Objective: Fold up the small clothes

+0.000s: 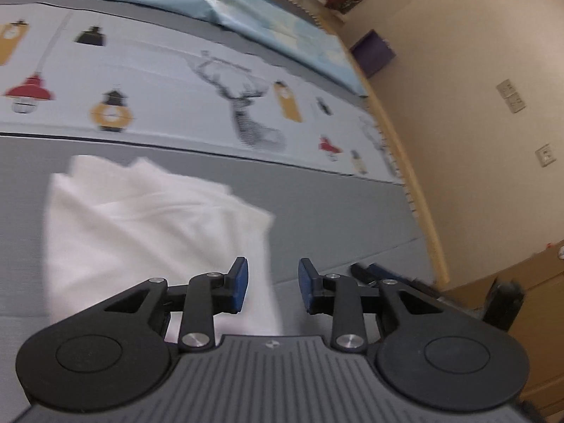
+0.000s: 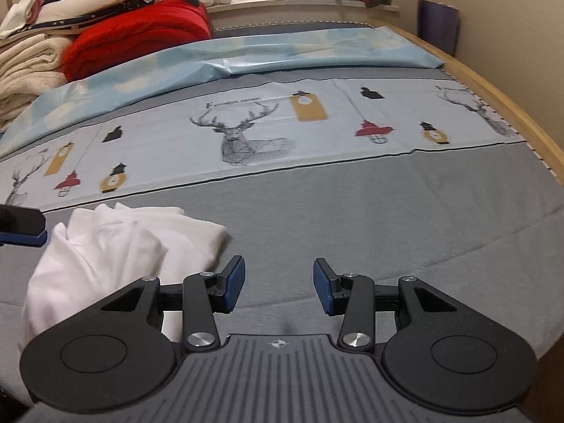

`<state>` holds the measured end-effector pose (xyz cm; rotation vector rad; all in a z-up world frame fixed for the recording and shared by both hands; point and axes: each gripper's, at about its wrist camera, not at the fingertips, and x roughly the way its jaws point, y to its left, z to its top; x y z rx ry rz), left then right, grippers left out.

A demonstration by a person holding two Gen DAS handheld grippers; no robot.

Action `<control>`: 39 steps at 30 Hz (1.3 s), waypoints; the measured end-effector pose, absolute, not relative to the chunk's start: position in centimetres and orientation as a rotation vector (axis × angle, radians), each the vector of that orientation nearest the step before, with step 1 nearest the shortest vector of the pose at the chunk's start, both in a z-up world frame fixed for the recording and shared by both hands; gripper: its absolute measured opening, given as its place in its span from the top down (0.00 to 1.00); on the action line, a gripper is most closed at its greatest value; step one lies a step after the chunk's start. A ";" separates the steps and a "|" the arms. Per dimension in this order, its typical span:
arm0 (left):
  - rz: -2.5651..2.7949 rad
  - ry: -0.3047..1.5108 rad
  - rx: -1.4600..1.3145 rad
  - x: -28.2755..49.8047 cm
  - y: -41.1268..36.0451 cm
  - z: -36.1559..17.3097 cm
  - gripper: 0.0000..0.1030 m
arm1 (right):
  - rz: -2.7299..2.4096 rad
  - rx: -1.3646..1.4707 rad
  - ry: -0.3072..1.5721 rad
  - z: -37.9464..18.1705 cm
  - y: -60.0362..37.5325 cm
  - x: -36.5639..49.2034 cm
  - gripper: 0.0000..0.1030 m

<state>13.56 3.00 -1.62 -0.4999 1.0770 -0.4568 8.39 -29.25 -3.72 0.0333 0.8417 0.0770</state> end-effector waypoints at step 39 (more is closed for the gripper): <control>-0.470 1.369 -0.009 8.1 5.4 -9.9 0.68 | 0.538 0.034 1.123 -7.6 -19.6 8.5 0.74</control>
